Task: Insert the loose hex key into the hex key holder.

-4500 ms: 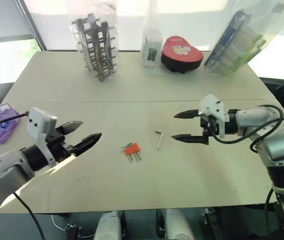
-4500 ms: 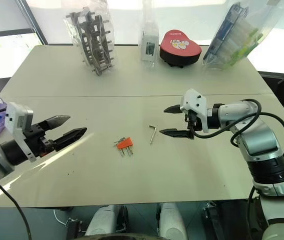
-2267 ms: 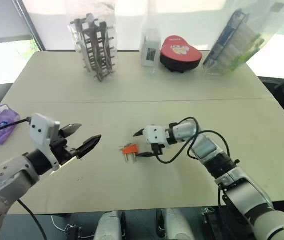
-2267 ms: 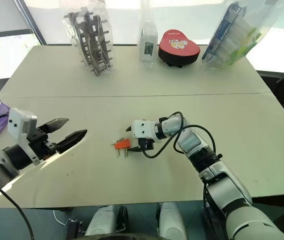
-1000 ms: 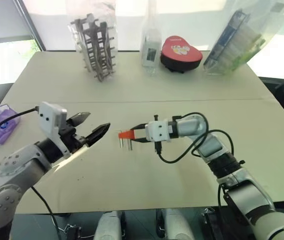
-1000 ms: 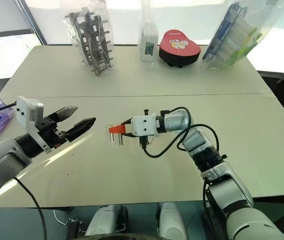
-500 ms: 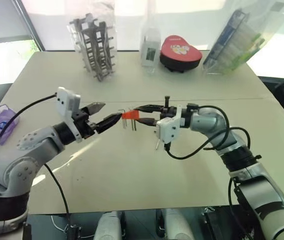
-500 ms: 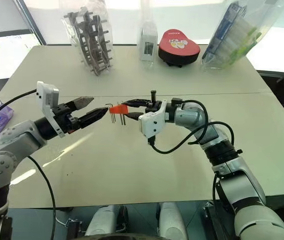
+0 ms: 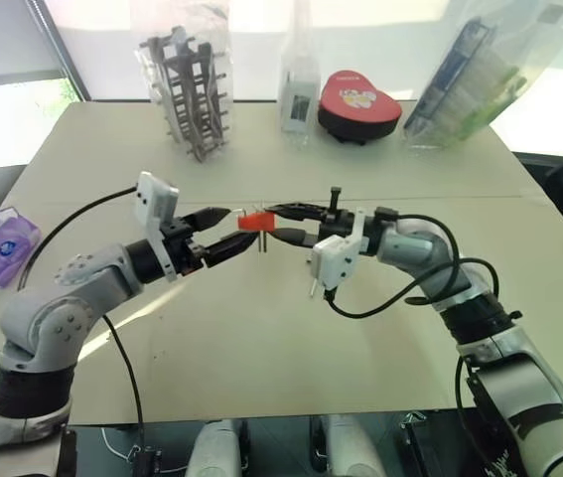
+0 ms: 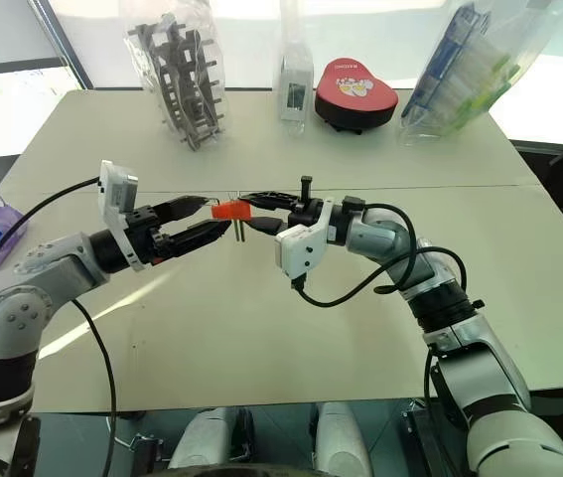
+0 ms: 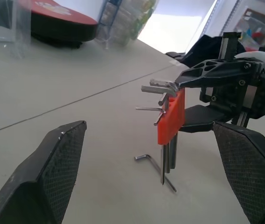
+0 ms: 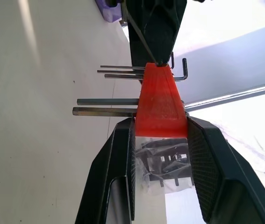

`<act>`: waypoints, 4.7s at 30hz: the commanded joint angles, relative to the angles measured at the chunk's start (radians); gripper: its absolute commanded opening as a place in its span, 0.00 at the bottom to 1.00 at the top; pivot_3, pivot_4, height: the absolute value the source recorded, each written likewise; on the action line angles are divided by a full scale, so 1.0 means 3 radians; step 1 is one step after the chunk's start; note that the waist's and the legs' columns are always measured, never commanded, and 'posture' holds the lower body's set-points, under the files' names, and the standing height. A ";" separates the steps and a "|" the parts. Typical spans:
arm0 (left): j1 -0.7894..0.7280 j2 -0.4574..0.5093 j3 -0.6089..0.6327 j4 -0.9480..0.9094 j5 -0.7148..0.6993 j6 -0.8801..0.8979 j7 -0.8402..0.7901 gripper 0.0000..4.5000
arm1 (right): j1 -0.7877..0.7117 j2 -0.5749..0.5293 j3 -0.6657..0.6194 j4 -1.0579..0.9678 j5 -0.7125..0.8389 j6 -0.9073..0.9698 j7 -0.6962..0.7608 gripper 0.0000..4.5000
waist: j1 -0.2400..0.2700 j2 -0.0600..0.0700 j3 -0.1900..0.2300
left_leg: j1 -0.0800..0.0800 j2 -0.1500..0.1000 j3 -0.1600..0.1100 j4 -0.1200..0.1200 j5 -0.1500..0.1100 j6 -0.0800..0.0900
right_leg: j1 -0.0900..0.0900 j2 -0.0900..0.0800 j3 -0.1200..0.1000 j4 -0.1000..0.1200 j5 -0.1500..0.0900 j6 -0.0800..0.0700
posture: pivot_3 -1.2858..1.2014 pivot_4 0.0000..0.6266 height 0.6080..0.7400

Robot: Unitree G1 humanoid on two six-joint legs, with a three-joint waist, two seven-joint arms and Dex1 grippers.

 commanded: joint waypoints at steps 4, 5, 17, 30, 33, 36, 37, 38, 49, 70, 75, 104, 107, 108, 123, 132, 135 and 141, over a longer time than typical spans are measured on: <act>-0.0145 -0.0074 -0.0004 0.0032 0.0089 -0.0068 -0.0114 1.00 | -0.0012 -0.0053 -0.0072 -0.0170 0.0126 -0.0024 -0.0016 0.22 | -0.0003 0.0000 0.0000 | 0.0000 0.0000 -0.0001 0.0000 0.0000 0.0000 | 0.0000 0.0000 0.0000 0.0000 0.0000 0.0000 | 0.52 0.24 1.00; -0.0154 -0.0090 -0.0009 0.0042 0.0106 -0.0076 -0.0130 1.00 | -0.0009 -0.0062 -0.0071 -0.0174 0.0132 -0.0025 -0.0013 0.22 | -0.0003 0.0000 0.0000 | 0.0000 0.0000 -0.0001 0.0000 0.0000 0.0000 | 0.0000 0.0000 0.0000 0.0000 0.0000 0.0000 | 0.52 0.24 1.00; -0.0266 -0.0326 -0.0069 0.0179 0.0255 -0.0146 -0.0322 1.00 | -0.0008 -0.0142 -0.0083 -0.0328 0.0218 0.0054 0.0063 0.22 | 0.0000 0.0000 0.0000 | 0.0000 0.0000 -0.0002 0.0001 0.0000 0.0000 | 0.0000 0.0000 0.0000 0.0000 0.0000 0.0001 | 0.52 0.24 1.00; -0.0395 -0.0558 -0.0174 0.0309 0.0385 -0.0185 -0.0445 0.01 | -0.0014 -0.0204 -0.0090 -0.0347 0.0192 0.0093 0.0070 0.22 | 0.0000 0.0000 0.0000 | 0.0000 0.0000 -0.0002 0.0001 0.0000 0.0001 | 0.0001 0.0000 0.0000 0.0000 0.0000 0.0002 | 0.52 0.24 1.00; -0.0408 -0.0574 -0.0187 0.0313 0.0417 -0.0183 -0.0452 0.01 | -0.0014 -0.0208 -0.0095 -0.0341 0.0179 0.0093 0.0069 0.22 | 0.0000 0.0000 0.0000 | 0.0000 0.0000 -0.0003 0.0001 0.0000 0.0001 | 0.0001 0.0000 0.0000 0.0000 0.0000 0.0002 | 0.52 0.24 1.00; -0.0409 -0.0579 -0.0188 0.0315 0.0449 -0.0192 -0.0449 0.01 | -0.0014 -0.0222 -0.0084 -0.0320 0.0212 0.0076 0.0106 0.22 | 0.0002 0.0000 0.0000 | 0.0000 0.0000 -0.0005 0.0001 0.0000 0.0001 | 0.0001 0.0000 0.0000 0.0000 0.0000 0.0002 | 0.52 0.24 1.00; -0.0403 -0.0576 -0.0187 0.0308 0.0456 -0.0196 -0.0449 0.01 | -0.0016 -0.0230 -0.0072 -0.0304 0.0247 0.0085 0.0145 0.22 | 0.0003 0.0000 0.0000 | 0.0000 0.0000 -0.0006 0.0001 0.0000 0.0001 | 0.0001 0.0000 0.0000 0.0000 0.0000 0.0002 | 0.52 0.24 1.00; -0.0399 -0.0574 -0.0187 0.0302 0.0461 -0.0198 -0.0450 0.00 | -0.0017 -0.0235 -0.0065 -0.0294 0.0271 0.0092 0.0173 0.45 | 0.0003 0.0000 0.0000 | 0.0000 0.0000 -0.0006 0.0001 0.0000 0.0001 | 0.0001 0.0000 0.0000 0.0000 0.0000 0.0002 | 0.52 0.24 1.00; -0.0293 -0.0408 -0.0181 0.0055 0.0746 -0.0369 -0.0440 0.00 | 0.0209 -0.0298 -0.0288 -0.0496 0.0723 0.1821 0.0597 0.99 | 0.0010 -0.0001 0.0000 | 0.0000 0.0000 -0.0007 0.0001 0.0000 0.0001 | 0.0002 0.0000 0.0000 0.0000 0.0000 0.0001 | 0.52 0.24 1.00; -0.0076 -0.0298 0.0075 -0.0256 0.0694 -0.0318 -0.0127 0.00 | -0.0758 0.0488 -0.0643 -0.1126 0.1762 0.7760 -0.0599 0.99 | 0.0000 0.0002 0.0000 | -0.0024 -0.0005 -0.0013 0.0003 -0.0006 0.0011 | -0.0009 -0.0011 -0.0023 -0.0001 0.0000 0.0002 | 0.52 0.24 1.00; -0.0046 -0.0299 0.0068 -0.0272 0.0703 -0.0339 -0.0107 0.00 | -0.0809 0.0292 -0.0387 -0.0816 0.2288 0.7760 -0.0869 0.99 | -0.0004 0.0002 0.0000 | -0.0026 -0.0004 -0.0019 0.0003 -0.0014 0.0027 | -0.0008 -0.0011 -0.0031 -0.0001 0.0001 0.0002 | 0.52 0.24 1.00; 0.0002 -0.0279 0.0103 -0.0332 0.0727 -0.0382 0.0003 0.00 | -0.1087 0.0215 0.0378 -0.0562 0.3651 0.7760 -0.2727 0.01 | 0.0000 0.0002 0.0000 | -0.0042 -0.0003 -0.0031 0.0003 -0.0014 0.0028 | -0.0012 -0.0011 -0.0043 -0.0005 0.0006 0.0012 | 0.52 0.24 1.00; -0.0036 -0.0312 0.0058 -0.0297 0.0748 -0.0404 0.0007 0.00 | -0.1011 0.0306 0.0080 -0.0766 0.3360 0.7532 -0.2713 0.01 | 0.0000 0.0002 0.0000 | -0.0053 -0.0003 -0.0031 0.0005 -0.0014 0.0028 | -0.0026 -0.0011 -0.0043 -0.0004 0.0006 0.0013 | 0.52 0.24 1.00; -0.0048 -0.0320 0.0051 -0.0288 0.0752 -0.0407 0.0007 0.00 | -0.0988 0.0345 -0.0020 -0.0778 0.3294 0.7466 -0.2706 0.01 | 0.0001 0.0002 0.0000 | -0.0055 -0.0003 -0.0030 0.0005 -0.0013 0.0027 | -0.0029 -0.0011 -0.0043 -0.0003 0.0007 0.0013 | 0.52 0.24 1.00; -0.0579 -0.0592 -0.0232 0.0213 0.0905 -0.0511 -0.0168 0.00 | -0.0421 0.0466 -0.0520 -0.0903 0.1964 0.3661 -0.1652 0.01 | -0.0003 0.0002 0.0000 | -0.0058 -0.0004 -0.0028 0.0004 0.0000 0.0004 | -0.0035 -0.0009 -0.0043 -0.0003 0.0006 0.0015 | 0.52 0.24 1.00; -0.0766 -0.0519 -0.0135 0.0427 0.0718 -0.0349 -0.0400 0.00 | -0.0466 0.0287 -0.0365 -0.0621 0.1425 0.1521 -0.0496 0.01 | -0.0005 0.0002 0.0000 | -0.0057 -0.0003 -0.0029 0.0004 0.0003 0.0000 | -0.0034 -0.0009 -0.0043 -0.0001 0.0005 0.0017 | 0.52 0.24 1.00; -0.0815 -0.0433 -0.0157 0.0455 0.0689 -0.0293 -0.0547 0.00 | -0.0578 0.0179 -0.0351 -0.0437 0.1318 0.1069 -0.0158 0.01 | -0.0004 0.0002 0.0001 | -0.0057 -0.0003 -0.0029 0.0005 0.0005 -0.0002 | -0.0034 -0.0009 -0.0043 0.0001 0.0005 0.0017 | 0.52 0.24 1.00; -0.0819 -0.0382 -0.0146 0.0409 0.0623 -0.0214 -0.0635 0.00 | -0.0665 0.0186 -0.0381 -0.0147 0.1172 0.0622 -0.0014 0.01 | 0.0000 0.0002 0.0001 | -0.0055 -0.0003 -0.0029 0.0005 0.0005 -0.0003 | -0.0033 -0.0009 -0.0043 0.0002 0.0005 0.0017 | 0.52 0.24 1.00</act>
